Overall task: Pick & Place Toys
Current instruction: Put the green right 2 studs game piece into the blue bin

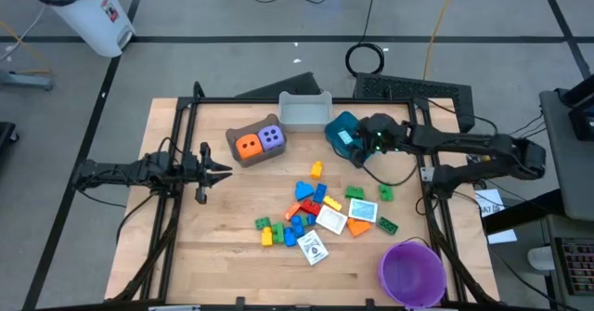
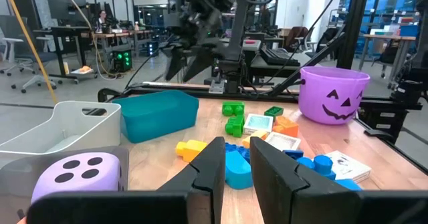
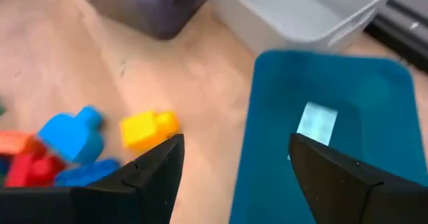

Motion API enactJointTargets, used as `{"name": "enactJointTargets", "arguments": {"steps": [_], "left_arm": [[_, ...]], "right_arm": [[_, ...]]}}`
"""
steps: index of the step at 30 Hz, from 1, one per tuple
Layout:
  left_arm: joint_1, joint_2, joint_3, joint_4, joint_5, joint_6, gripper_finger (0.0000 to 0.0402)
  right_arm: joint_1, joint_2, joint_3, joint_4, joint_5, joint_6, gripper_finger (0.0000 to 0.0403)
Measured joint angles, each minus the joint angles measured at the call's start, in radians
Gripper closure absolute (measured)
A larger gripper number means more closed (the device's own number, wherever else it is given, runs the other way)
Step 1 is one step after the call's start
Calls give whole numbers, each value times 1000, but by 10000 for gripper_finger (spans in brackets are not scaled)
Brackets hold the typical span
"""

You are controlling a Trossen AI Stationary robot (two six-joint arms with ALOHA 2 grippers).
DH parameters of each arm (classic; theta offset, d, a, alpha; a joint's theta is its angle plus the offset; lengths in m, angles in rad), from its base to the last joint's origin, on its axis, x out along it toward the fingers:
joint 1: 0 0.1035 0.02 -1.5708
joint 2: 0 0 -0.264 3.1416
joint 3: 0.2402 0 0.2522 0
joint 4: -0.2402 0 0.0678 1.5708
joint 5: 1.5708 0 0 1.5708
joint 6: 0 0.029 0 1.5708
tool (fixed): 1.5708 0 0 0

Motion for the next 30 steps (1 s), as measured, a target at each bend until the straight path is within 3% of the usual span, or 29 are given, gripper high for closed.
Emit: {"name": "enactJointTargets", "arguments": {"steps": [10,20,30], "left_arm": [[0,0,0,0,0,0,325],[0,0,0,0,0,0,325],[0,0,0,0,0,0,325]], "right_arm": [[126,-136,0,-276,0,184,145],[188,-165,0,-564,0,410,145],[222,-165,0,-620,3,472,145]]}}
